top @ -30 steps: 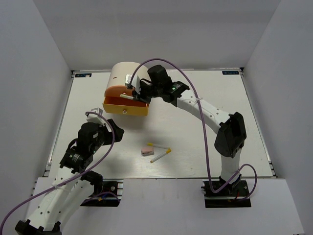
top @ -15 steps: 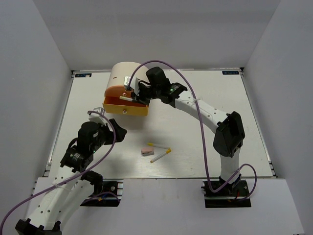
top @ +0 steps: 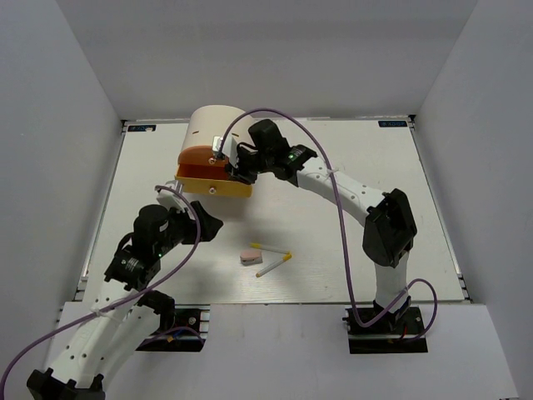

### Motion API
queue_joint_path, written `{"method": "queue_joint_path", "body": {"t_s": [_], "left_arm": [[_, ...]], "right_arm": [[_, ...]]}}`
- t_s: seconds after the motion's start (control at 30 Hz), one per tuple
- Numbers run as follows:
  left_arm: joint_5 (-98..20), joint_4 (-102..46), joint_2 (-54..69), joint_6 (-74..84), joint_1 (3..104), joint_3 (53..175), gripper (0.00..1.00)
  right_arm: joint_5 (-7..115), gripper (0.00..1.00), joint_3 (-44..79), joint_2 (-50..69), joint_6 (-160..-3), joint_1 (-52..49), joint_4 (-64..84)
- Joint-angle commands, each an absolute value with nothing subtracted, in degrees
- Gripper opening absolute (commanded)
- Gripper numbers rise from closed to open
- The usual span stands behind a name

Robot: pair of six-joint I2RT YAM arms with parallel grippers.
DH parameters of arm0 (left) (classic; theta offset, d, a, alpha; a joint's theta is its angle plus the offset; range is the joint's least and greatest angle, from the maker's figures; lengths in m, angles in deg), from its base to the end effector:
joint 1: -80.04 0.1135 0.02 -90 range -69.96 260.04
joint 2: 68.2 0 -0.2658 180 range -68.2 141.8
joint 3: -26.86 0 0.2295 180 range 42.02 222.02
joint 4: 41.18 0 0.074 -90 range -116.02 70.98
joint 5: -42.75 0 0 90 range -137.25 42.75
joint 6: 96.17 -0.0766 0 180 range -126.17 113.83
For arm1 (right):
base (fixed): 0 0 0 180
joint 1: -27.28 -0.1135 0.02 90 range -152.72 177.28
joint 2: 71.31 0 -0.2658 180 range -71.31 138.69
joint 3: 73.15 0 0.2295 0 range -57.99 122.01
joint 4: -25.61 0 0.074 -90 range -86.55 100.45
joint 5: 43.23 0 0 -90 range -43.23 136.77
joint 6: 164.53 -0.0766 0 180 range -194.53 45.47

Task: Sort the stationery into containers
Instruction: Place the stationery into the container, then grab a piece of stationery with the left arm

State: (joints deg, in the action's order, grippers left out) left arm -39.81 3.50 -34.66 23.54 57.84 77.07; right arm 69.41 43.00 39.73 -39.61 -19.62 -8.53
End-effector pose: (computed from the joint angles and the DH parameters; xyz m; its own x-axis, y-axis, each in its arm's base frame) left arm 0.1358 -0.0661 0.2558 -0.6158 -0.2795 -0.7367 0.2018 0.8478 -0.4904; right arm 0.3000 0.3637 0.3118 0.2455 -0.5108 -0.8239 -0.9309 0.1127 -0.3473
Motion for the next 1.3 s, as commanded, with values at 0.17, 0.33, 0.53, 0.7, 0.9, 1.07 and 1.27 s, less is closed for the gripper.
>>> {"method": "queue_joint_path", "body": {"t_s": [0.17, 0.33, 0.53, 0.7, 0.9, 1.07, 1.27], "left_arm": [[-31.5, -1.5, -30.1, 20.3, 58.2, 77.8, 0.85], [-27.2, -3.4, -26.4, 17.5, 58.2, 78.4, 0.61], [-22.8, -5.5, -19.0, 15.4, 57.6, 79.5, 0.22], [-21.0, -6.8, -16.4, 14.7, 57.0, 80.1, 0.39], [-21.6, -2.8, -13.2, 14.2, 55.0, 82.4, 0.64], [-22.6, 2.2, -15.0, 12.3, 51.8, 86.7, 0.65], [-20.4, 1.7, -13.7, 11.1, 46.7, 87.8, 0.45]], "right_arm": [[70.1, 0.3, 41.2, 33.9, -40.7, -19.2, -7.4], [73.0, 0.0, 35.6, 26.7, -40.4, -17.2, -10.7], [78.0, 0.0, 20.2, 15.2, -41.2, -14.3, -15.3], [79.9, 0.31, 5.6, 9.1, -36.0, -13.8, -21.1], [78.7, 0.54, -3.6, 9.1, -35.0, -15.1, -18.7], [79.3, 0.56, 0.1, 17.4, -36.4, -15.4, -18.1], [78.0, 0.34, 5.0, 21.5, -46.2, -10.7, -19.7]]}}
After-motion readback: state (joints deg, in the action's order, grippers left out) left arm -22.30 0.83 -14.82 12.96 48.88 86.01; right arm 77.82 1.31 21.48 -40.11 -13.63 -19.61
